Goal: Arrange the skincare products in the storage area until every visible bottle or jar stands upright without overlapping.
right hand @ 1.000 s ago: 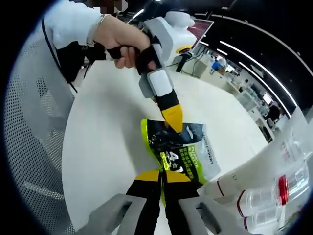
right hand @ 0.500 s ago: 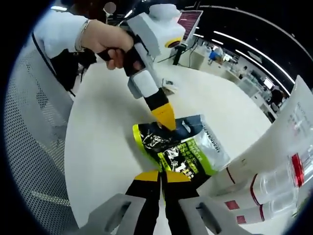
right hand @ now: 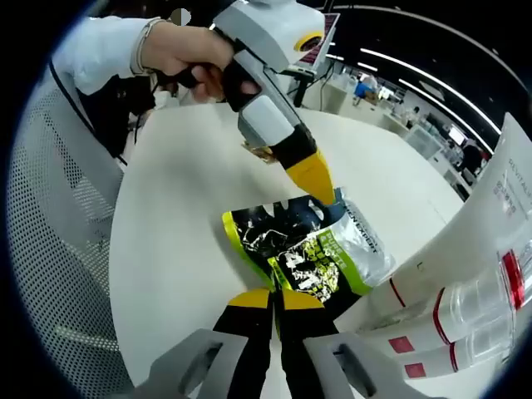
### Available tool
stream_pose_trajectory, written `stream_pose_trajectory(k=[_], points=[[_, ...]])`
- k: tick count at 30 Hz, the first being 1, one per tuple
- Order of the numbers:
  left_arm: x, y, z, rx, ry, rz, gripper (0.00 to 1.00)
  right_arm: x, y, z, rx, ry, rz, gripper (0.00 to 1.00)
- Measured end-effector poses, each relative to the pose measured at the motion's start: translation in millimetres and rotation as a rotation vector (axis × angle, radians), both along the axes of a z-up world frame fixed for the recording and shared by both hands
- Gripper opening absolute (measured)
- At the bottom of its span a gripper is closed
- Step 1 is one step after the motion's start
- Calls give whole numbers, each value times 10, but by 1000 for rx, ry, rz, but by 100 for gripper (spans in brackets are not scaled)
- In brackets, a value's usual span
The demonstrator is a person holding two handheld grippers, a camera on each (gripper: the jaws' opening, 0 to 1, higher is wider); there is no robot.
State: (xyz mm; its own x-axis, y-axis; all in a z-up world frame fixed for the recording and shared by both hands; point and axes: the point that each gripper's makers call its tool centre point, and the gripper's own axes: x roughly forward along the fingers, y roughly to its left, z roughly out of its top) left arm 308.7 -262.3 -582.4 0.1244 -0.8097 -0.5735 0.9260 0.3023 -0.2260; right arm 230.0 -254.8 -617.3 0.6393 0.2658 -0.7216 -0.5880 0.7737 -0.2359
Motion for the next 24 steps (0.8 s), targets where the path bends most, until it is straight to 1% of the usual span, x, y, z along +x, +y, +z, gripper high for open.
stream_pose_trajectory(k=[3, 4, 6, 7, 9, 10, 13, 14, 16, 17, 18, 19, 20, 21, 23, 24], points=[[-70, -78, -160, 61, -19, -54, 11, -3, 3, 3, -2, 1, 1, 0], [-107, -89, -174, 61, -20, -56, 12, -3, 3, 3, -1, 1, 0, 0], [-91, -112, -250, 78, -27, -75, 14, -5, 4, 4, 4, 2, -5, 0], [-72, -112, -285, 89, -40, -83, 14, -5, 5, 6, 5, 2, -4, 0], [-50, -117, -289, 88, -47, -80, 11, -11, 9, 10, 8, 6, -3, 0], [-75, -131, -263, 89, -46, -80, 11, -11, 9, 9, 9, 7, -3, 0], [-59, -110, -290, 97, -44, -79, 11, -18, 17, 11, 14, 11, 0, 0], [-49, -103, -300, 100, -58, -85, 10, -28, 18, 7, 20, 18, -2, 0], [-63, -98, -288, 102, -64, -88, 10, -46, 23, 13, 36, 30, -6, 0], [-62, -98, -286, 102, -63, -88, 10, -75, 42, 14, 66, 48, -20, 1], [-58, -96, -288, 100, -57, -86, 10, -114, 79, 3, 124, 84, -43, 3], [-60, -95, -289, 99, -55, -84, 11, -128, 93, -4, 148, 100, -48, 5], [-65, -90, -290, 100, -54, -83, 11, -133, 81, -1, 149, 102, -51, 6], [-64, -87, -293, 100, -55, -82, 10, -129, 53, 16, 139, 89, -50, 5], [-63, -85, -299, 99, -54, -80, 10, -158, 36, 21, 130, 91, -53, 2], [-64, -84, -300, 99, -54, -80, 10, -170, 31, 23, 132, 97, -54, 2]])
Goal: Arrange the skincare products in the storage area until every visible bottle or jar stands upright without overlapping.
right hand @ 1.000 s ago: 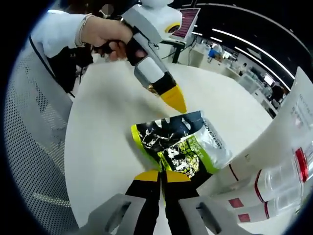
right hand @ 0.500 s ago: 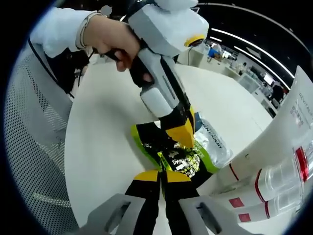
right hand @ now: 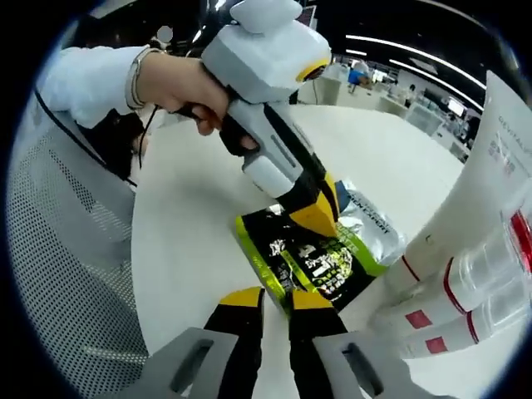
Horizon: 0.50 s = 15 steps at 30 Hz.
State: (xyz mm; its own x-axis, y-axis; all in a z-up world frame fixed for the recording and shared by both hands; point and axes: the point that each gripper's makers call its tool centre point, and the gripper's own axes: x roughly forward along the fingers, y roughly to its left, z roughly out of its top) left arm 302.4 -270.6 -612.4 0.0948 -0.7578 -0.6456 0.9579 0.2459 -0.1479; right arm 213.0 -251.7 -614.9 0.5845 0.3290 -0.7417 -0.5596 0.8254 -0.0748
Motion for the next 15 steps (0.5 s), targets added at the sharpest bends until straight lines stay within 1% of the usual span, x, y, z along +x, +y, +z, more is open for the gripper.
stream_pose_trajectory(k=[4, 6, 8, 10, 11, 13, 14, 15], points=[[-19, -9, 18, -5, -5, -3, 14, -51, -12, 64, 22, 3, -13, 4], [-66, -45, 44, -13, -32, -16, 17, -58, -34, 118, 28, -11, -24, 5], [-119, -81, 69, -19, -39, -27, 20, -57, -71, 176, 37, -22, -42, 4], [-90, -93, 83, -26, -34, -28, 20, -31, -140, 237, 38, -52, -76, 4], [-92, -99, 107, -32, -36, -29, 20, -35, -161, 252, 39, -51, -81, 3], [-113, -124, 228, -51, -53, -35, 20, -40, -190, 279, 55, -50, -98, 3], [-105, -132, 329, -73, -80, -35, 20, -43, -208, 318, 69, -58, -110, 4], [-84, -138, 390, -86, -95, -31, 21, -51, -222, 365, 95, -62, -135, 5]])
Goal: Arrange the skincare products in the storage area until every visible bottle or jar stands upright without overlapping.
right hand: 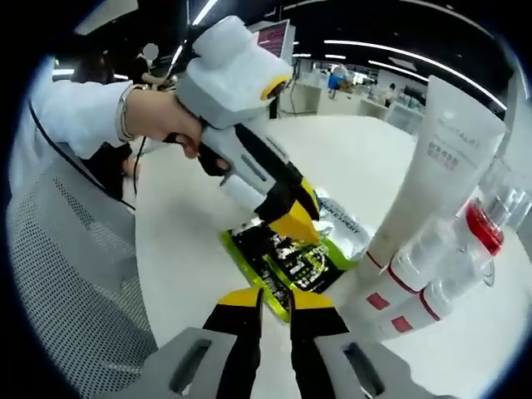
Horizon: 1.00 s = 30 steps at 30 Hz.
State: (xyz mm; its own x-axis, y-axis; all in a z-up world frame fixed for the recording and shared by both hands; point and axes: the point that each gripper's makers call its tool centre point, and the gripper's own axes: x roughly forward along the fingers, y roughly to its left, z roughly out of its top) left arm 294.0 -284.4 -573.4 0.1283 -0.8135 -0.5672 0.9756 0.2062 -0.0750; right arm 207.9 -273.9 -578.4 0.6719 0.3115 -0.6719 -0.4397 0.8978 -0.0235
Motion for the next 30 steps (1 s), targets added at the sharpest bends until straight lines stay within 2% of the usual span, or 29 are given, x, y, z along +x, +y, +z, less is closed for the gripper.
stream_pose_trajectory(k=[3, 6, 13, 17, 19, 21, 24, 28, 30], points=[[22, 14, 201, -44, 15, 18, 27, -9, -15, 79, 45, -16, -31, 7], [19, 63, 425, -70, -37, 11, 31, -35, -62, 212, 51, -45, -49, 7], [-78, 220, 811, -120, -61, 22, 33, -72, -165, 557, 55, -125, -81, 11], [-149, 334, 915, -123, -62, 7, 44, -142, -247, 778, 63, -180, -116, 17], [-190, 385, 998, -153, -86, 27, 52, -177, -283, 858, 67, -198, -131, 21], [-144, 422, 993, -159, -84, 55, 56, -224, -324, 940, 65, -216, -146, 26], [-196, 539, 1062, -177, -61, 74, 58, -305, -358, 1014, 53, -230, -153, 37], [-261, 736, 1118, -163, -51, 79, 70, -401, -391, 1118, 54, -258, -165, 38], [-266, 819, 1140, -154, -60, 90, 77, -441, -406, 1143, 49, -264, -170, 44]])
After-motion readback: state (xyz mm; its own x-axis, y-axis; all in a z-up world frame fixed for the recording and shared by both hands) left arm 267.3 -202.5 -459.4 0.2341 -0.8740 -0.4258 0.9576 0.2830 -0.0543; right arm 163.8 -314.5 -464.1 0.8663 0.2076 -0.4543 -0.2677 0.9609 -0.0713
